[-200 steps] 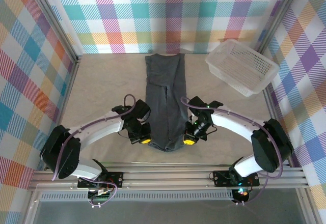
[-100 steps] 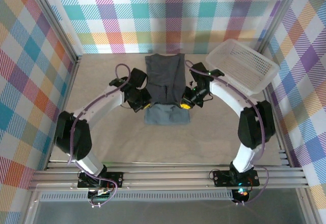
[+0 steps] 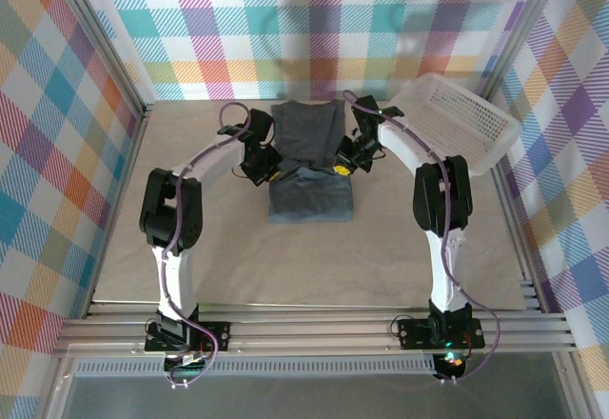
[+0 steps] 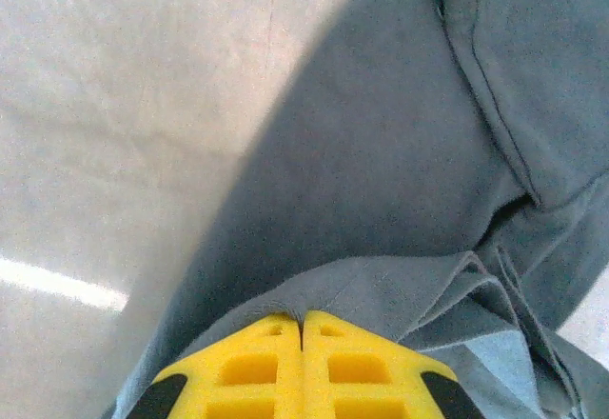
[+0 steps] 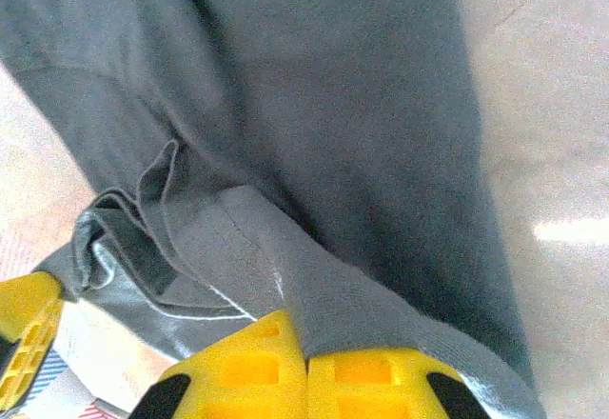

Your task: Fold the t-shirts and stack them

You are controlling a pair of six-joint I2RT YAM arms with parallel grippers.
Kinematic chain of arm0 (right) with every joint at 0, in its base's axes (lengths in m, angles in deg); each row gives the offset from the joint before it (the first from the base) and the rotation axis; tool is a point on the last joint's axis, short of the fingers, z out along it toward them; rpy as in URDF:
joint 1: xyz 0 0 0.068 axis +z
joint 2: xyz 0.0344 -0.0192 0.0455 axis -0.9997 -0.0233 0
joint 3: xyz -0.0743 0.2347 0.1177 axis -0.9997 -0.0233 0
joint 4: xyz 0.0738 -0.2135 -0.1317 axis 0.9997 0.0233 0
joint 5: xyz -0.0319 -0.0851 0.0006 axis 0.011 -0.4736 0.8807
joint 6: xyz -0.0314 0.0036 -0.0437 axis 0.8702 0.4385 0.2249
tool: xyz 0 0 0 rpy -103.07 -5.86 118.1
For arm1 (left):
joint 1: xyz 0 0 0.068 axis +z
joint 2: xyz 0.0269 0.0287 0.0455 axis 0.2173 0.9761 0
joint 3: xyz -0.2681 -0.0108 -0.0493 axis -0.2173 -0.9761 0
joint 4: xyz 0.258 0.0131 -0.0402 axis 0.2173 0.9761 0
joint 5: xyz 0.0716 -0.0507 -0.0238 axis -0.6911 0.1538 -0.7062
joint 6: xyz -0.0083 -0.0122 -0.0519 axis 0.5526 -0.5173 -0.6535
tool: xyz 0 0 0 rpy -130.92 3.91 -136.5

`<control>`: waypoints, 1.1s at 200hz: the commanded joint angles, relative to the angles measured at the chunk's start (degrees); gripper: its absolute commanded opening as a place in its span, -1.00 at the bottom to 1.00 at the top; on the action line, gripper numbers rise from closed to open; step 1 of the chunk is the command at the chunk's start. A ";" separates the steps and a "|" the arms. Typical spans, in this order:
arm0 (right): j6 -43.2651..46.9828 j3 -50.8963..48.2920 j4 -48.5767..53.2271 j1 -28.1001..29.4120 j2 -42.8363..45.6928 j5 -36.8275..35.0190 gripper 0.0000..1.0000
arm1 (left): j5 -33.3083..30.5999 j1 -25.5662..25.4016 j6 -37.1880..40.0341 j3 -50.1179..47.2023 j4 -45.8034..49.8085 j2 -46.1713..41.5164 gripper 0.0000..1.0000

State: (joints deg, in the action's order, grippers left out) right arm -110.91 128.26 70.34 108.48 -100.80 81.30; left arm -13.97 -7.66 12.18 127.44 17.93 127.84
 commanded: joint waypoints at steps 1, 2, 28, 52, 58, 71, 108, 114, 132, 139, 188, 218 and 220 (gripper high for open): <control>1.18 3.69 1.37 -0.93 -3.10 1.31 -0.97 | 1.31 0.78 3.21 4.44 -1.97 2.96 -0.98; 1.19 3.79 1.46 -0.97 -3.26 1.34 -0.95 | 1.33 0.83 3.34 4.56 -1.95 3.10 -0.96; 3.42 5.18 1.73 -1.85 -3.65 0.65 -0.24 | 0.70 1.22 5.39 5.63 -2.35 3.05 -0.31; 8.62 3.05 0.25 -1.49 2.04 -3.14 0.04 | -0.95 0.76 6.93 0.07 -3.69 -2.86 -0.06; 9.72 1.76 0.42 -1.49 3.97 -4.38 0.07 | -1.66 0.55 6.78 -2.51 -3.69 -5.24 -0.06; 10.59 -2.86 0.33 -1.51 8.17 -6.19 0.10 | -3.15 0.03 4.48 -10.26 -4.64 -11.35 -0.06; 4.01 -25.92 -8.92 -1.03 19.65 -0.09 0.06 | 3.15 -0.92 -10.85 -33.75 -17.02 -24.45 -0.12; 2.30 -29.28 -11.23 -0.74 20.85 1.06 0.06 | 4.17 -1.12 -12.91 -35.94 -19.15 -25.01 -0.11; -2.57 -36.28 -17.16 -0.21 22.39 4.91 0.07 | 6.21 -1.70 -16.52 -38.61 -23.69 -23.88 -0.05; -4.58 -38.32 -18.98 -0.26 22.03 6.24 0.07 | 7.01 -1.85 -17.54 -38.86 -26.70 -22.85 -0.05; -7.91 -39.57 -20.82 -0.31 17.17 8.38 0.07 | 8.71 -2.86 -19.42 -38.92 -29.37 -17.30 -0.09; -7.61 -38.92 -20.78 -0.33 15.53 8.60 0.03 | 9.90 -3.71 -19.13 -36.93 -28.95 -13.28 -0.23; -7.59 -38.85 -20.82 -0.33 15.41 8.62 0.02 | 9.86 -3.81 -19.05 -36.72 -28.68 -13.06 -0.24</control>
State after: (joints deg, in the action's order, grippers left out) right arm -117.31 87.80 50.67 108.02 -83.86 88.05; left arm -5.53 -10.28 -6.20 88.93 -10.40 111.71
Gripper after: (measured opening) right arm 0.522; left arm 0.402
